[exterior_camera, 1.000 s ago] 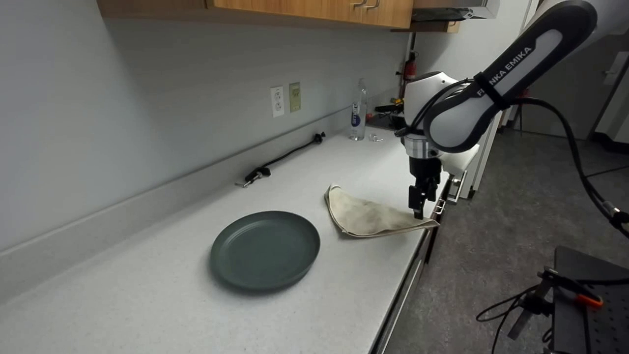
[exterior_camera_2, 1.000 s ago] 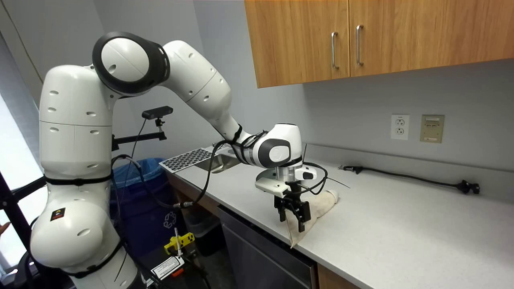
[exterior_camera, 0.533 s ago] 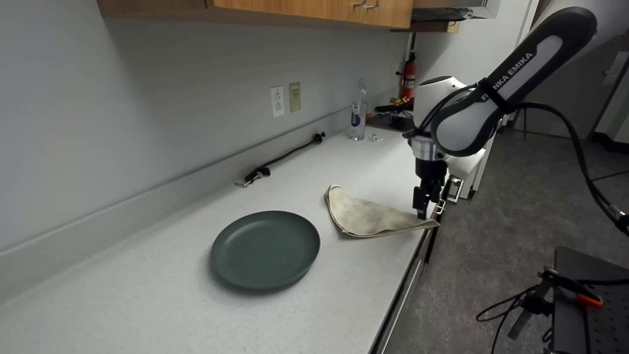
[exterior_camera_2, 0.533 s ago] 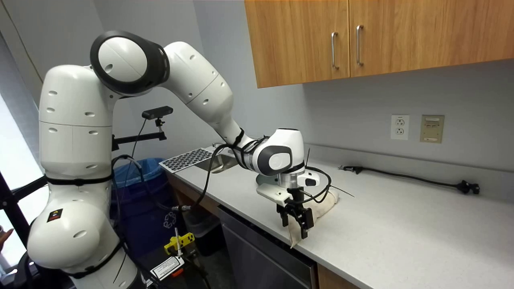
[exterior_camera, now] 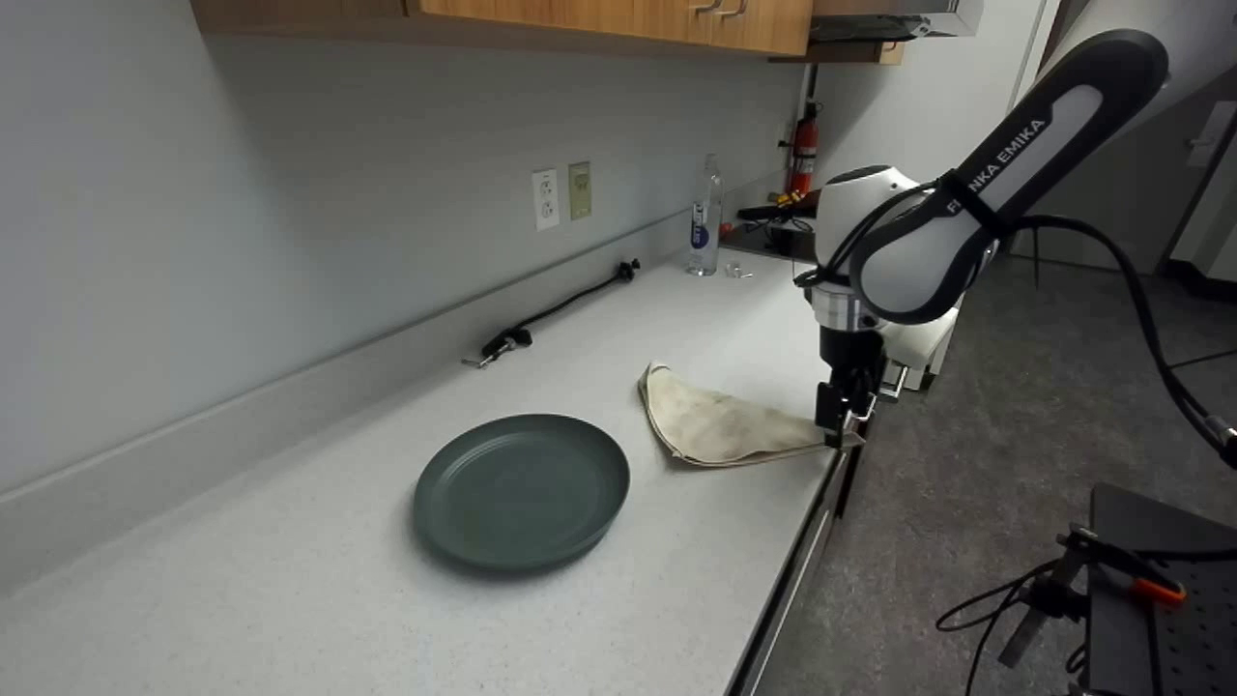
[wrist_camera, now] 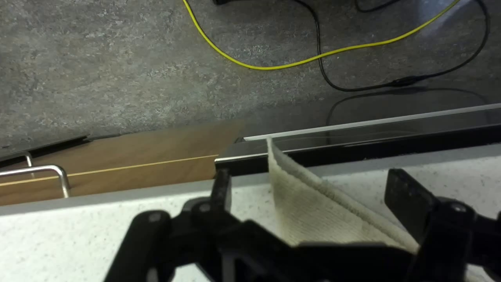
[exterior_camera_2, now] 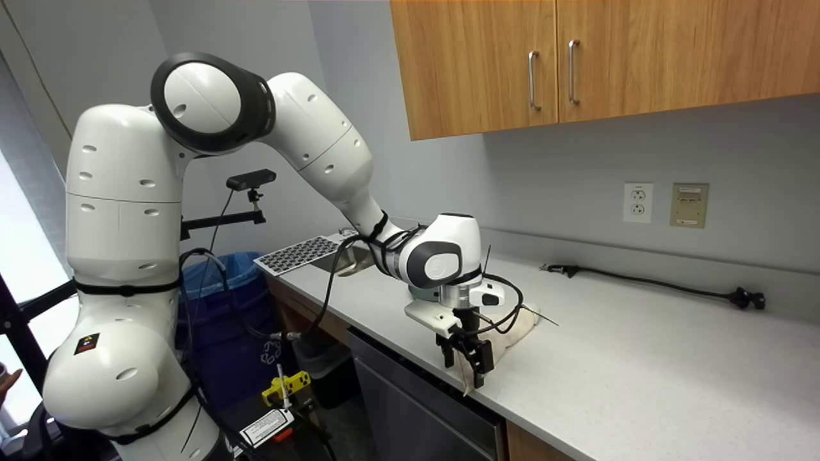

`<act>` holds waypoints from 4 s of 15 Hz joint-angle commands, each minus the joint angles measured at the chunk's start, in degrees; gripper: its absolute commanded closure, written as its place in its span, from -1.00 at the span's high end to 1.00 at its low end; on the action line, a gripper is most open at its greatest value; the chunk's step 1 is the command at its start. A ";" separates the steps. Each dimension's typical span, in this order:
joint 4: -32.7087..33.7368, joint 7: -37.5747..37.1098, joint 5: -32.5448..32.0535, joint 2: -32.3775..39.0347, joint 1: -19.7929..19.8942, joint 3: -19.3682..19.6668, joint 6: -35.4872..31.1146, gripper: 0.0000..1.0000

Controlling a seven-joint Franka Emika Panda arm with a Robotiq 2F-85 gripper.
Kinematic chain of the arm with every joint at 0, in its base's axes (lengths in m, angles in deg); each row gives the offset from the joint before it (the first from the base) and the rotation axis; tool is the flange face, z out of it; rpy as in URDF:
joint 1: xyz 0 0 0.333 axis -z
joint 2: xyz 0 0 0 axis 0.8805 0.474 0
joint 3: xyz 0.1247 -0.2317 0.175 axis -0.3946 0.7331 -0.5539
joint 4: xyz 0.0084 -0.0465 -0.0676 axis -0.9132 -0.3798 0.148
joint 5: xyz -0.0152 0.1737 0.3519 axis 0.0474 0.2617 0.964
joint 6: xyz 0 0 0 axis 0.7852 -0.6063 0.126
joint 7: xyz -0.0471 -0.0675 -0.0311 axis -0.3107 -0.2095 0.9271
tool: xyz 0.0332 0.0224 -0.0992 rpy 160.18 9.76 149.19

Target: Fold the towel into a triangle twice

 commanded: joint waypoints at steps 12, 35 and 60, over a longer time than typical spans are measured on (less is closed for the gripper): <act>-0.42 3.07 3.07 2.07 1.93 -0.95 -1.38 -0.05; -6.52 -0.43 -6.87 -10.25 1.52 5.01 10.02 -0.99; 14.77 -14.15 -14.46 0.84 -5.83 0.35 -5.05 -0.99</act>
